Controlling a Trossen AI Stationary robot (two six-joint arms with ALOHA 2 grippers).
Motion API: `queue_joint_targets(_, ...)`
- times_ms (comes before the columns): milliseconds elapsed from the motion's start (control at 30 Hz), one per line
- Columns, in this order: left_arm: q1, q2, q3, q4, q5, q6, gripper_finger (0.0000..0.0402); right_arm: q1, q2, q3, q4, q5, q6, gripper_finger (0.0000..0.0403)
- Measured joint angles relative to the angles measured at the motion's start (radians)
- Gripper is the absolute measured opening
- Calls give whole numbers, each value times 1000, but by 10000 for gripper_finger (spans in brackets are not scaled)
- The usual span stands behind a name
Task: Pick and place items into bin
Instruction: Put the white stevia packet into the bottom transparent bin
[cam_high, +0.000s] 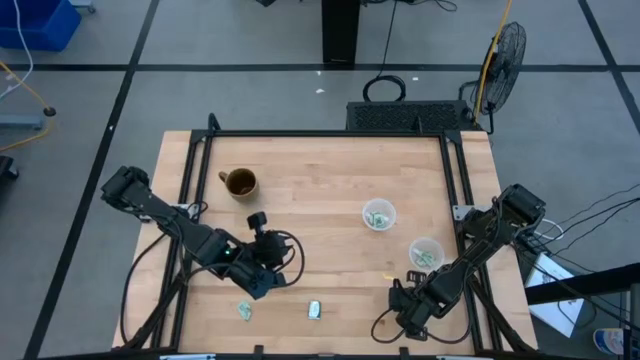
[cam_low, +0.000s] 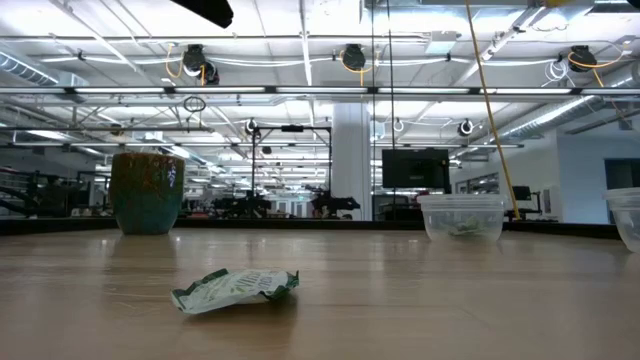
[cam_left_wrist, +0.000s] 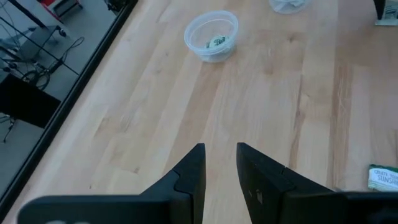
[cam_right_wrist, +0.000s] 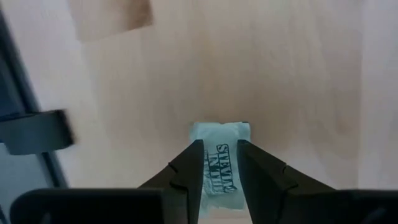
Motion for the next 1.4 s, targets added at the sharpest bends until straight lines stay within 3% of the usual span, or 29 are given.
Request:
queue_joint_targets(167, 0, 0, 0, 0, 0, -19, 97, 6, 1, -6, -39, 77, -15, 89)
queue_joint_targets(600, 0, 0, 0, -1, -1, -13, 97, 6, 15, -116, -19, 109, -17, 84)
queue_joint_targets(933, 2, 0, 0, 0, -26, -10, 97, 4, -27, -118, -2, 157, -56, 8)
queue_joint_targets(1200, 29, 0, 0, 0, -28, -10, 97, -6, -199, -119, -119, 218, -79, 3)
queue_joint_targets(1400, 55, 0, 0, 3, -28, -10, 97, -4, -380, -113, -313, 342, -28, 3)
